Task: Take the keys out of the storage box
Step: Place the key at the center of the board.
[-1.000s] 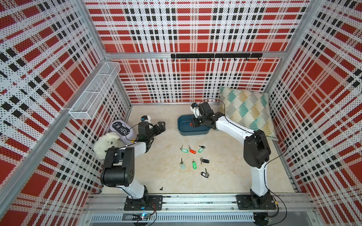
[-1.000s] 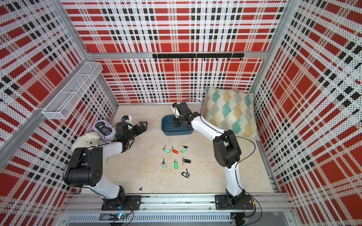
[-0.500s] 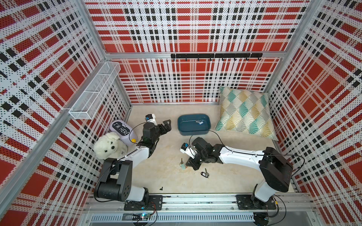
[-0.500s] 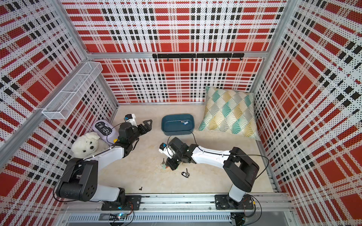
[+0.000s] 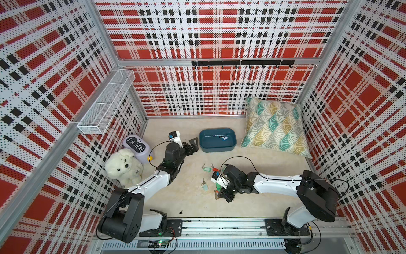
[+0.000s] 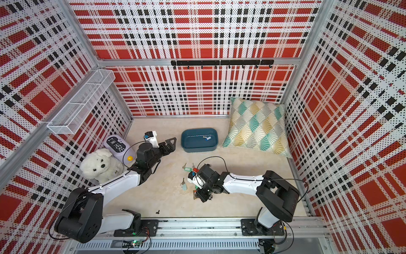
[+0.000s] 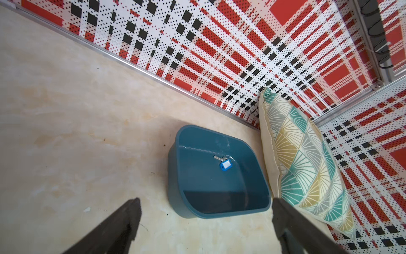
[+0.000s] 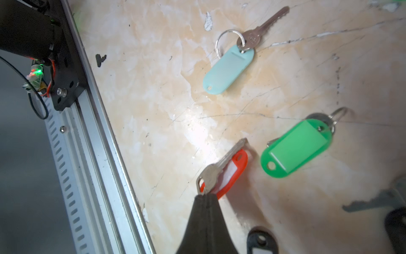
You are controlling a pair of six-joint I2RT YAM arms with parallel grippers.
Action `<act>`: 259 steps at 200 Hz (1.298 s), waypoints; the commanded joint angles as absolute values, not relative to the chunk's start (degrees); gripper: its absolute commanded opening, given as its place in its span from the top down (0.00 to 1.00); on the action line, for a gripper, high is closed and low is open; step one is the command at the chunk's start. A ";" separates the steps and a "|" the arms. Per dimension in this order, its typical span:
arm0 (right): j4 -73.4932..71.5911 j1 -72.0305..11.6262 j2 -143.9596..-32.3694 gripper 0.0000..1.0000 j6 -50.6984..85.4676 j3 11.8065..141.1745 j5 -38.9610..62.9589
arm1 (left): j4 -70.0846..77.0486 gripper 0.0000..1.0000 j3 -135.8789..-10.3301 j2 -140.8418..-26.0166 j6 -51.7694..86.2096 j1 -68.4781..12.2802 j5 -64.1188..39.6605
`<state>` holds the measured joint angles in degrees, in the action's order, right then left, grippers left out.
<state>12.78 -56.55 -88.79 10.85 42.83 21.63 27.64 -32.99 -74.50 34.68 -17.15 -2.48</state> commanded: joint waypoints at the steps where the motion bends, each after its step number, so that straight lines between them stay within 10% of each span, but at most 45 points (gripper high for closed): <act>1: 10.92 -57.53 -86.28 1.00 11.60 41.12 21.19 | 26.94 0.01 -33.24 -73.78 34.74 -18.56 -0.44; 29: 10.63 -58.59 -84.70 0.99 12.28 39.73 18.58 | 25.86 0.01 -35.53 -75.11 33.98 -21.09 0.94; 104: 15.06 -59.11 -63.55 0.00 12.63 41.72 -2.78 | 17.28 0.01 -51.67 -86.73 29.82 -30.11 8.67; 146: 17.58 -54.82 -44.82 0.00 20.69 38.92 -34.93 | 8.51 0.01 -71.45 -103.83 25.38 -35.26 13.09; 259: 16.05 -46.42 -43.23 0.00 20.02 34.19 -39.32 | -7.86 0.19 -107.94 -135.59 25.67 -34.12 8.63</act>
<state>16.95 -47.66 -41.93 20.58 33.91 -38.00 -3.90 -103.24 -131.83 26.50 -34.48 10.57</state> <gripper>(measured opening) 0.999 0.843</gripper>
